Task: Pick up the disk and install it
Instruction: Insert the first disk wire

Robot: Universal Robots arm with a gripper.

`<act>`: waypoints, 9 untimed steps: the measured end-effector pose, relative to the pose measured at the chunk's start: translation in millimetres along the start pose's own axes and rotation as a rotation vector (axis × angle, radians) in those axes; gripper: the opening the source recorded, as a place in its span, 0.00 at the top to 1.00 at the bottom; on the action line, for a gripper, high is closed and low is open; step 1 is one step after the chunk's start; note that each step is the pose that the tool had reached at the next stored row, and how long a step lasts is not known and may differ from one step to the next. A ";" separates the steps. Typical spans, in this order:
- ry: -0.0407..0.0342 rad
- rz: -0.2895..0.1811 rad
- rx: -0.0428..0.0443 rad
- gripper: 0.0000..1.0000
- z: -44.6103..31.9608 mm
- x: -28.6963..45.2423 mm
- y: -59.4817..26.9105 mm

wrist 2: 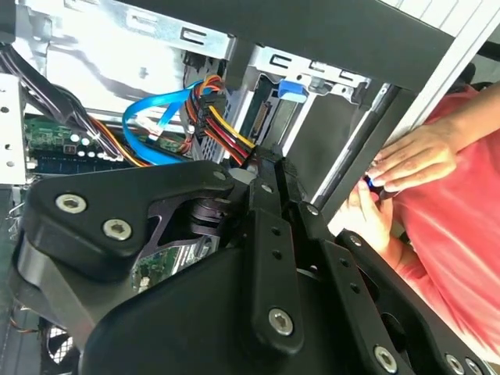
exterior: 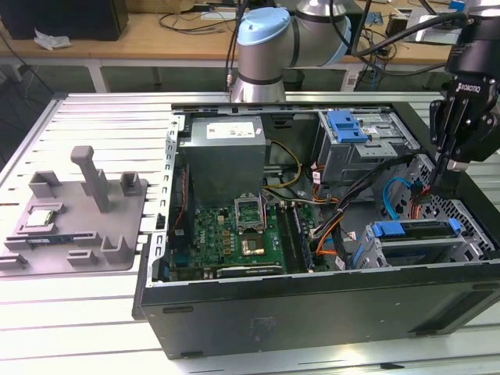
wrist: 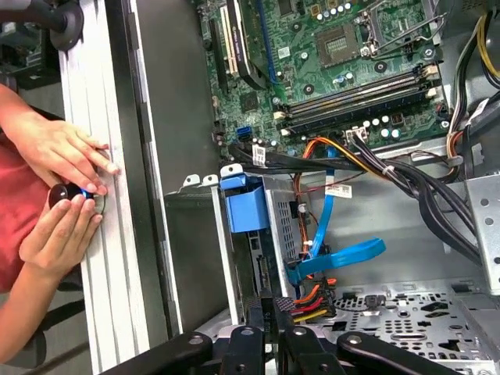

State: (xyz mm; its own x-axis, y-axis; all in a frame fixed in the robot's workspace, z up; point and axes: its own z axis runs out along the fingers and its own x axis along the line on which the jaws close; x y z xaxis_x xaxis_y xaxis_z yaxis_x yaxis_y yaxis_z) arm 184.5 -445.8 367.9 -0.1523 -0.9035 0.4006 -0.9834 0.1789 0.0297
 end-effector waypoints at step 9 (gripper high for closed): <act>-0.0970 -0.005 0.0061 0.84 6.5 16.6 -0.3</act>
State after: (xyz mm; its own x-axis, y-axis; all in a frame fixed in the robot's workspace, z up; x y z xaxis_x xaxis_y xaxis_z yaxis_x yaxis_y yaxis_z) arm 181.6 -463.4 368.6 -0.1558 -0.9379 0.3100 -0.9847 0.1721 0.0258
